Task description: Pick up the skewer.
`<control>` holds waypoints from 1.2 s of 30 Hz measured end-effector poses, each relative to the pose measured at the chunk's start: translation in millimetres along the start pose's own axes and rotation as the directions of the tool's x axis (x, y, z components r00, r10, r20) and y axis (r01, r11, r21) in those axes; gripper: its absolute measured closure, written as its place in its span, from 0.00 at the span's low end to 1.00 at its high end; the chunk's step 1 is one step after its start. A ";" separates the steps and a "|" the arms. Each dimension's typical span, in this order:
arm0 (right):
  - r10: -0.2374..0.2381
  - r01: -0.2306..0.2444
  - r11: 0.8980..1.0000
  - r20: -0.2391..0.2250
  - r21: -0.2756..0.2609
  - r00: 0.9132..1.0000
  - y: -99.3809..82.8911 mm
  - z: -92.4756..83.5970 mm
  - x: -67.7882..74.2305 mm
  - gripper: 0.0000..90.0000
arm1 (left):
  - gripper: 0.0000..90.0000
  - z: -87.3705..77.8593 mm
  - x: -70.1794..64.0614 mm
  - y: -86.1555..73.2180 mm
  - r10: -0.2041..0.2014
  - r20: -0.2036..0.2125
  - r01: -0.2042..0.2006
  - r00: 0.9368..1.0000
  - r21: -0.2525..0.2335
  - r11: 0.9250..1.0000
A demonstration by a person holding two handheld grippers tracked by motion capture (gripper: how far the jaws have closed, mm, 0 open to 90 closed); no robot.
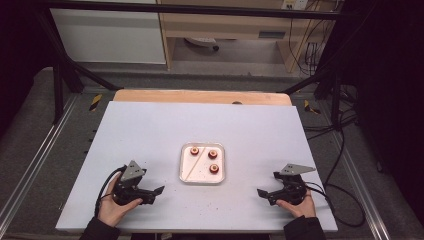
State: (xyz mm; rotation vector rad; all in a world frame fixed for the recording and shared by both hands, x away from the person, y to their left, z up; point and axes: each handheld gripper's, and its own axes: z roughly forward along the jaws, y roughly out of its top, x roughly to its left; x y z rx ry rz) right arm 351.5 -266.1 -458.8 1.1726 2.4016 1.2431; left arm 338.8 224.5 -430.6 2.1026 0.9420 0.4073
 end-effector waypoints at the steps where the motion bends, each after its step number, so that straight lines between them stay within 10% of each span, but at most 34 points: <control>1: -0.002 0.002 1.000 0.000 -0.002 1.000 0.0 0.0 -0.2 0.01 | 0.11 0.0 -1.1 2.4 -0.001 -0.002 0.001 1.000 0.000 1.000; 36: -0.006 0.006 1.000 0.001 0.010 1.000 0.0 1.1 -0.2 0.01 | 0.32 68.5 -45.8 76.9 0.006 -0.050 -0.002 0.999 0.077 0.997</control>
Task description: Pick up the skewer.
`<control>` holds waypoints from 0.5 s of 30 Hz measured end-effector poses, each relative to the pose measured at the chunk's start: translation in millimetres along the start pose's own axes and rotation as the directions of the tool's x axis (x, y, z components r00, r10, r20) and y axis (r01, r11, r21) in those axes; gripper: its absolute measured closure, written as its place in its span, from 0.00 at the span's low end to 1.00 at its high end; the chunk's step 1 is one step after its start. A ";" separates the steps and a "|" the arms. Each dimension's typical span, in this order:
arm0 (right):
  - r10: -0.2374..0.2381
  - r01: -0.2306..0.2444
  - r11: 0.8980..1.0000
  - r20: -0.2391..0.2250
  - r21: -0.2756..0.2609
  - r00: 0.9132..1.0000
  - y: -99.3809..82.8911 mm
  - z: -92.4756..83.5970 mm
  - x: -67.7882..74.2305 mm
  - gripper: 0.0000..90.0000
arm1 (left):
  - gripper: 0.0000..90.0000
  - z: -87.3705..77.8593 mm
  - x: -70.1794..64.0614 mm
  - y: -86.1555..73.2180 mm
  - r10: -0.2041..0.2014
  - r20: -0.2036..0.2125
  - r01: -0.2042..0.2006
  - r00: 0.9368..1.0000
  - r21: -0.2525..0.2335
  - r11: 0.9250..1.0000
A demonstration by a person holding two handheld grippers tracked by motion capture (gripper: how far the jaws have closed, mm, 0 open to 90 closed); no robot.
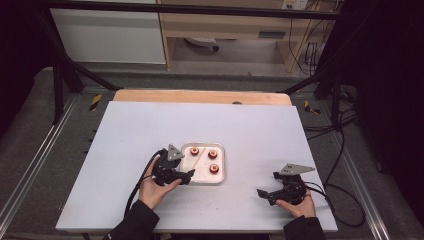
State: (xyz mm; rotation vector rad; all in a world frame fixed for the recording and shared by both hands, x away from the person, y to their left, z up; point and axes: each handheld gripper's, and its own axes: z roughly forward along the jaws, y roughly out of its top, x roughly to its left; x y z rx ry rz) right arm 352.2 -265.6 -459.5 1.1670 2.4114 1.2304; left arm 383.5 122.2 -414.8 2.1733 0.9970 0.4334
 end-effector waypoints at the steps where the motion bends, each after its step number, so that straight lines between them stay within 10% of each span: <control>1: 0.000 0.000 1.000 0.000 -0.001 1.000 0.0 0.0 0.1 0.01 | 0.35 2.7 -1.3 1.2 0.001 0.001 -0.001 1.000 0.003 1.000; 15: -0.001 0.001 1.000 -0.001 0.002 1.000 0.1 -0.1 0.1 0.01 | 0.70 27.6 -11.7 2.5 -0.006 -0.019 0.007 1.000 0.058 0.998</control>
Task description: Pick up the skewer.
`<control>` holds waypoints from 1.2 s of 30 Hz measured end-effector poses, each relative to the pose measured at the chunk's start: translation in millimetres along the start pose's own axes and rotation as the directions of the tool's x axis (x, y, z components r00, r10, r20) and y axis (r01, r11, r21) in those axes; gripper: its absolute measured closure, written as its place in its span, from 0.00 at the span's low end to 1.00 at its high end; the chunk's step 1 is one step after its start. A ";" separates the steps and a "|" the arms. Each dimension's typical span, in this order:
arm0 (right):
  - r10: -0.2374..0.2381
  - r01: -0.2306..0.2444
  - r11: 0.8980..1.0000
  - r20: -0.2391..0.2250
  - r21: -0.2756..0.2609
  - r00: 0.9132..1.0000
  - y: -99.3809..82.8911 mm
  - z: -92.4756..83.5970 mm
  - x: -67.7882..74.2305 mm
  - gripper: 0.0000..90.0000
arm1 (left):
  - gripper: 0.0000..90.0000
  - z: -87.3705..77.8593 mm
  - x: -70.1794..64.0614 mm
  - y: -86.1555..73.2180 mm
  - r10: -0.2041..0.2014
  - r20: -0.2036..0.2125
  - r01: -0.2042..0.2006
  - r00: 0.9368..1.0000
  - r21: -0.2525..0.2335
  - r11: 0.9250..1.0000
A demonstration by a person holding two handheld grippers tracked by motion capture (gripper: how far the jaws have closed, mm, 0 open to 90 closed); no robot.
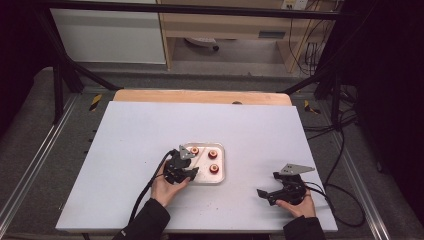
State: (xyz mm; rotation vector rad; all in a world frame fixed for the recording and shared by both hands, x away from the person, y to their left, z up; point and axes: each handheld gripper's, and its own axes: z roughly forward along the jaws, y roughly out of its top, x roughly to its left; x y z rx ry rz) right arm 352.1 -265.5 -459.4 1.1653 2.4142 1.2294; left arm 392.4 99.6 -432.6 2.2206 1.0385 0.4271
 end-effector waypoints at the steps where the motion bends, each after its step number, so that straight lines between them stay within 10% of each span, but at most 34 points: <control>1: 0.000 0.000 1.000 0.001 -0.003 1.000 0.1 -0.1 0.0 0.01 | 0.72 0.5 -0.5 -0.3 -0.002 -0.003 0.002 1.000 0.004 1.000; 36: -0.003 0.003 1.000 0.000 -0.003 1.000 0.0 0.2 0.5 0.01 | 0.98 -3.0 -0.5 -6.9 -0.071 -0.051 0.069 0.996 -0.043 0.997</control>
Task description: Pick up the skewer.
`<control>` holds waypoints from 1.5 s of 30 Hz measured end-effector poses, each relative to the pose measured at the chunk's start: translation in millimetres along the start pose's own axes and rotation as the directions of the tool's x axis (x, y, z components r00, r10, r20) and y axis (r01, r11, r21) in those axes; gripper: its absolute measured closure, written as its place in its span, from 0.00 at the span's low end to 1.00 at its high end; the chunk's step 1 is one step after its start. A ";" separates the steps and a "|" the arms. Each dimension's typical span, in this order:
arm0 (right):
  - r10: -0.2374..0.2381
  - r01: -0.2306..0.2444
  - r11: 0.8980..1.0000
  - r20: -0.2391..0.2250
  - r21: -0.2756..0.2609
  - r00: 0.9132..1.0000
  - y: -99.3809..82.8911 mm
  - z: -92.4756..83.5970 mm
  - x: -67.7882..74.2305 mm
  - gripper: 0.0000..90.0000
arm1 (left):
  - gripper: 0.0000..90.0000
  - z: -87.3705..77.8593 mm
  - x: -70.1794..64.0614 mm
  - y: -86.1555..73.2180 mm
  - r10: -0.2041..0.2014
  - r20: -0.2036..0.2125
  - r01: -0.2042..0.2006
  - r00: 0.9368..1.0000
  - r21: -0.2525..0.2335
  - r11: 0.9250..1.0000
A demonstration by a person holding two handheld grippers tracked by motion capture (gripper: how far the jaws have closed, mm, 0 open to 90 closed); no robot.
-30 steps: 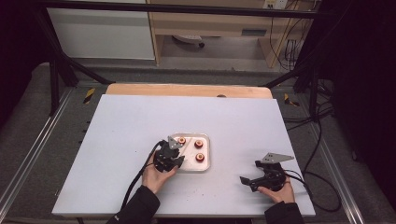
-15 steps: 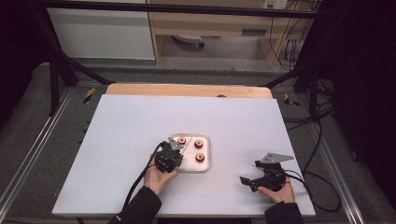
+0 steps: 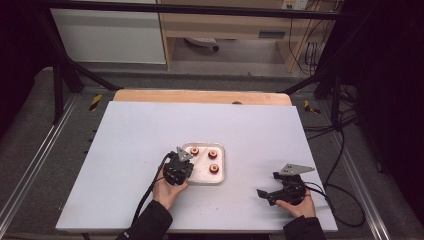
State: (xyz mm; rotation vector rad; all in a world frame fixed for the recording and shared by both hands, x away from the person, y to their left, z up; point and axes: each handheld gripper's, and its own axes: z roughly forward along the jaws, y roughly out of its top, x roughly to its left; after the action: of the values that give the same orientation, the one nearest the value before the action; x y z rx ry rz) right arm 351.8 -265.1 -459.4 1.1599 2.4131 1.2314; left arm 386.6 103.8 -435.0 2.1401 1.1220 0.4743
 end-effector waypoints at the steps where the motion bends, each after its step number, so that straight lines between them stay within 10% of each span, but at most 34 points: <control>1: -0.001 0.001 1.000 0.001 0.001 1.000 0.2 -0.1 0.2 0.01 | 0.98 -2.2 1.0 0.0 0.001 0.004 -0.001 1.000 -0.006 1.000; 27: -0.097 0.097 0.995 0.036 -0.004 0.995 15.0 1.5 19.9 0.02 | 0.98 -30.9 2.8 -1.6 0.117 0.112 -0.114 0.987 -0.034 0.993; 45: -0.273 0.272 0.962 0.088 0.026 0.958 33.3 7.9 45.5 0.04 | 0.98 -32.7 -20.2 2.3 0.221 0.186 -0.222 0.957 -0.019 0.975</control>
State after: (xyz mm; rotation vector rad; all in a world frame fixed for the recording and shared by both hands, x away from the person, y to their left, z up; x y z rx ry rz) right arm 343.6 -216.0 -431.7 0.8304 2.4165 1.0542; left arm 357.5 99.0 -410.3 2.2710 0.7837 0.3620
